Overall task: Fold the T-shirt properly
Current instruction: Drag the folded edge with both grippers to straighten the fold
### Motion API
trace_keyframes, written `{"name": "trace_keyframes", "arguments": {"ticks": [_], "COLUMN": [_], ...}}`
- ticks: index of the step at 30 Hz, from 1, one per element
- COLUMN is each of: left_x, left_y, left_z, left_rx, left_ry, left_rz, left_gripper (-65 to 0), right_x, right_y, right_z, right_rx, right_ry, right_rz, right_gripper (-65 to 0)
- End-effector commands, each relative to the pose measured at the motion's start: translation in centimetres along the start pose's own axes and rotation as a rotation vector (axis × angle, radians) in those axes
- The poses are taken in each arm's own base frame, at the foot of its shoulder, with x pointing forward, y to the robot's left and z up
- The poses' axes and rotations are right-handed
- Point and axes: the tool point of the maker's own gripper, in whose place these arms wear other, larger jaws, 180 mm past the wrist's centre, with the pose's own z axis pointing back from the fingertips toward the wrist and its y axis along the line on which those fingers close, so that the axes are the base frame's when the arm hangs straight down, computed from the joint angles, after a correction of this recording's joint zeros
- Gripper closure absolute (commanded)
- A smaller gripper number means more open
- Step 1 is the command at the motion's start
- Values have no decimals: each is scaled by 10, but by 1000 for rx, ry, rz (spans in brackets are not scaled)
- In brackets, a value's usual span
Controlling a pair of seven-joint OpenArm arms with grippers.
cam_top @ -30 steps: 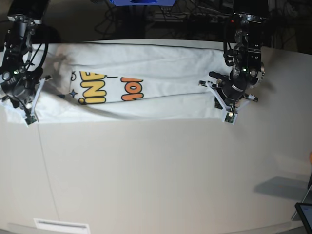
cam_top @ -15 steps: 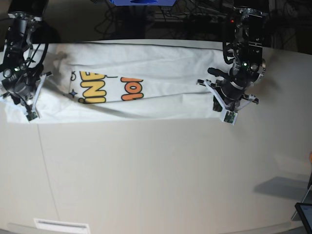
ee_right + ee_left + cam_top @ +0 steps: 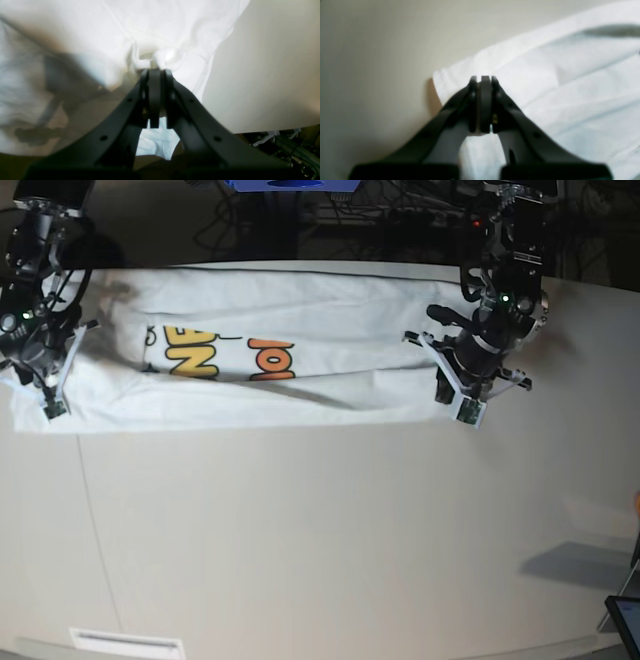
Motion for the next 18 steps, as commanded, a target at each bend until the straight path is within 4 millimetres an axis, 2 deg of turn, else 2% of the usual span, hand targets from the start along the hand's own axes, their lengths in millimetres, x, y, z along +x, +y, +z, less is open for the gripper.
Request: {"name": "trace_keyframes", "arguments": {"ticks": [1, 7, 18], "left_x": [12, -7, -20], "left_y": [5, 5, 15], "left_z": [3, 7, 11], "left_rx": [15, 10, 22], "left_ry": [-43, 7, 46], "left_rz": [-6, -30, -75], "left_gripper": [0, 0, 0], "right_x": [7, -2, -9], "right_y": [-10, -5, 19], "right_z": [5, 4, 1], "right_rx": [-34, -22, 30], "right_ry": [-25, -4, -13], "right_rz": [4, 10, -5], "right_gripper": [0, 0, 0]}}
